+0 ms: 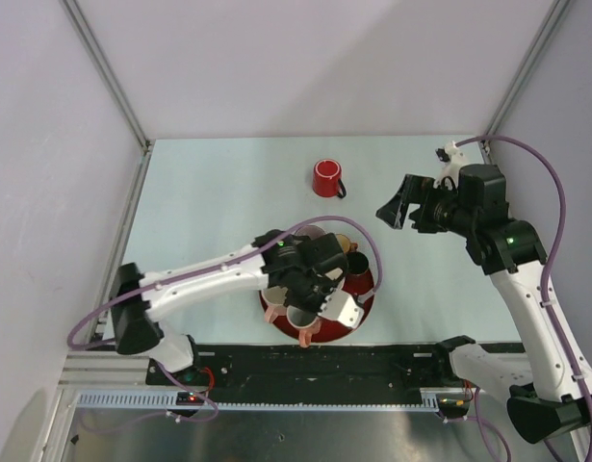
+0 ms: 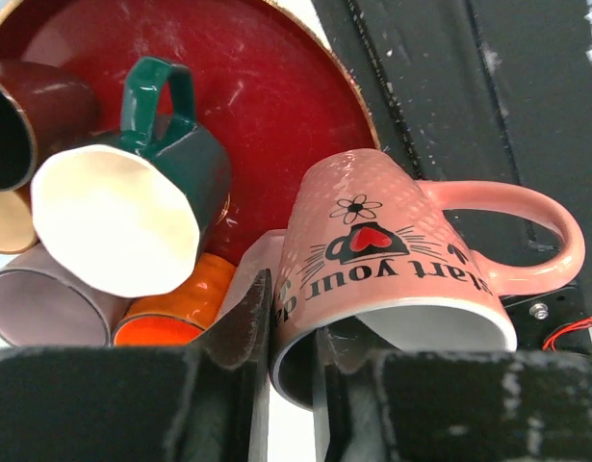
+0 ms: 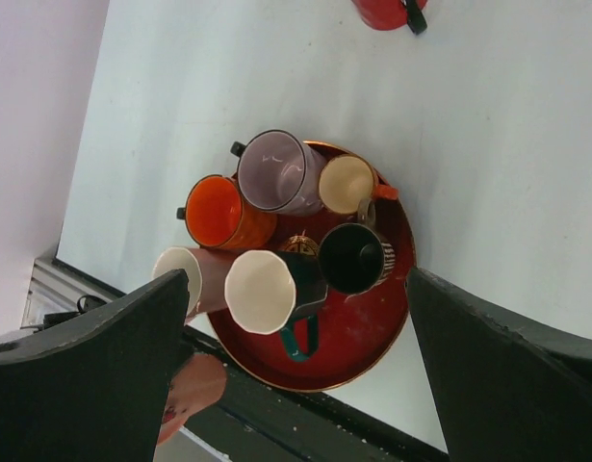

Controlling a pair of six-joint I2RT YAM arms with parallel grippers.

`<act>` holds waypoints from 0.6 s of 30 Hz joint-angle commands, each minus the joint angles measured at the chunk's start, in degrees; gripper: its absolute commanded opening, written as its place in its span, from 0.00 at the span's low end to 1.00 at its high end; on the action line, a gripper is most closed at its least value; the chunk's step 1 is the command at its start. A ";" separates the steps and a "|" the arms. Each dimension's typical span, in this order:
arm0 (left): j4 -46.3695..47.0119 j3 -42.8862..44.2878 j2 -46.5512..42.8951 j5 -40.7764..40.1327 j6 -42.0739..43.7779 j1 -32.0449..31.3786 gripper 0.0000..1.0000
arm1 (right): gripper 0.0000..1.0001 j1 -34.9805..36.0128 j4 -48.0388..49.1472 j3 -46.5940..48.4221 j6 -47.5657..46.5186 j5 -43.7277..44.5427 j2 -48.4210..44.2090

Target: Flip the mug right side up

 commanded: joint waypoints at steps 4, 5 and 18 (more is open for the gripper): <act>2.96 0.42 7.27 -6.66 -0.93 -0.84 0.00 | 0.99 0.01 -0.08 -0.12 -4.87 0.69 -2.40; 3.80 -0.25 7.69 -6.84 -1.27 -1.12 0.00 | 0.99 0.03 -0.30 -0.12 -5.23 0.66 -2.46; 12.48 -8.50 10.31 -10.92 2.67 -2.63 0.00 | 0.99 -0.05 -1.31 -1.19 -8.18 0.26 -3.77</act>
